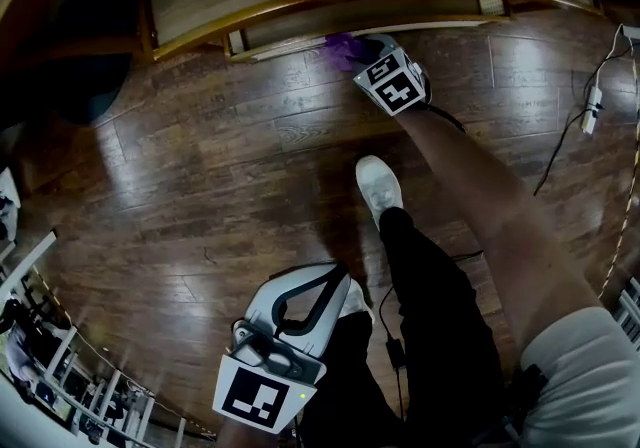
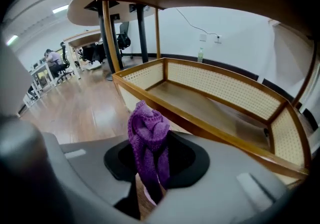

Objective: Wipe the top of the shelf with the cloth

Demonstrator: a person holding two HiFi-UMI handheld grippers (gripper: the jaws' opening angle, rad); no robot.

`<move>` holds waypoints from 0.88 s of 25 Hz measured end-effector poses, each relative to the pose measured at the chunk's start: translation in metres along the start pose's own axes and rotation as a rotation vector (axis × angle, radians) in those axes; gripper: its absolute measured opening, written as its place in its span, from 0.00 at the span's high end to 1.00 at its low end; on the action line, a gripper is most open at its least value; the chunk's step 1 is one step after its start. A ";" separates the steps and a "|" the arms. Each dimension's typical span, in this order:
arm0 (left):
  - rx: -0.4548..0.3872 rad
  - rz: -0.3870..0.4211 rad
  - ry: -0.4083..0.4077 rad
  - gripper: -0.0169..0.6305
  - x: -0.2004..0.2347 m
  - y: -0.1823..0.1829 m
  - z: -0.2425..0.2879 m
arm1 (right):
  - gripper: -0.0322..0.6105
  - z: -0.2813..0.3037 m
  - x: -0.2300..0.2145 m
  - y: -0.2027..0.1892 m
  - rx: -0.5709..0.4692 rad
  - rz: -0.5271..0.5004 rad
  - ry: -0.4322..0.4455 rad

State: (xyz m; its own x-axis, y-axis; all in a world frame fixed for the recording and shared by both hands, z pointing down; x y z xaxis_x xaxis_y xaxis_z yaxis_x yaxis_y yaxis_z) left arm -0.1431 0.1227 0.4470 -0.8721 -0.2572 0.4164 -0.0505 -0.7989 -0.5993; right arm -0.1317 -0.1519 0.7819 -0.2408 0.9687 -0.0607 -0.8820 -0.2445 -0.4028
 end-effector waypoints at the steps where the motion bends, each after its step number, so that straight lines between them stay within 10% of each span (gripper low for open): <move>1: 0.006 0.013 -0.014 0.94 -0.001 0.003 0.005 | 0.80 -0.006 -0.014 -0.011 0.010 0.007 -0.019; 14: 0.052 0.107 -0.113 0.94 -0.011 0.034 0.058 | 0.80 -0.100 -0.222 -0.178 0.188 0.263 -0.362; 22: 0.049 0.118 -0.094 0.94 -0.015 0.037 0.057 | 0.80 -0.111 -0.218 -0.184 0.194 0.309 -0.367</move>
State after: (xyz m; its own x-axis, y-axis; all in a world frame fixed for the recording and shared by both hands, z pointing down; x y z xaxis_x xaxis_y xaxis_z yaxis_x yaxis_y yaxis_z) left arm -0.1042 0.0659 0.4569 -0.8210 -0.3991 0.4082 0.0756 -0.7848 -0.6151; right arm 0.1283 -0.3134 0.7680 -0.5976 0.7795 0.1879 -0.7977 -0.5543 -0.2377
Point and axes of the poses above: the fingertips, and each gripper's own axes: z forward along the fingers, x to its left, y out of its top, the point moved 8 cm from there along -z, backward along the fingers, and after that the axes turned 15 degrees about x, right-handed, at the moved point
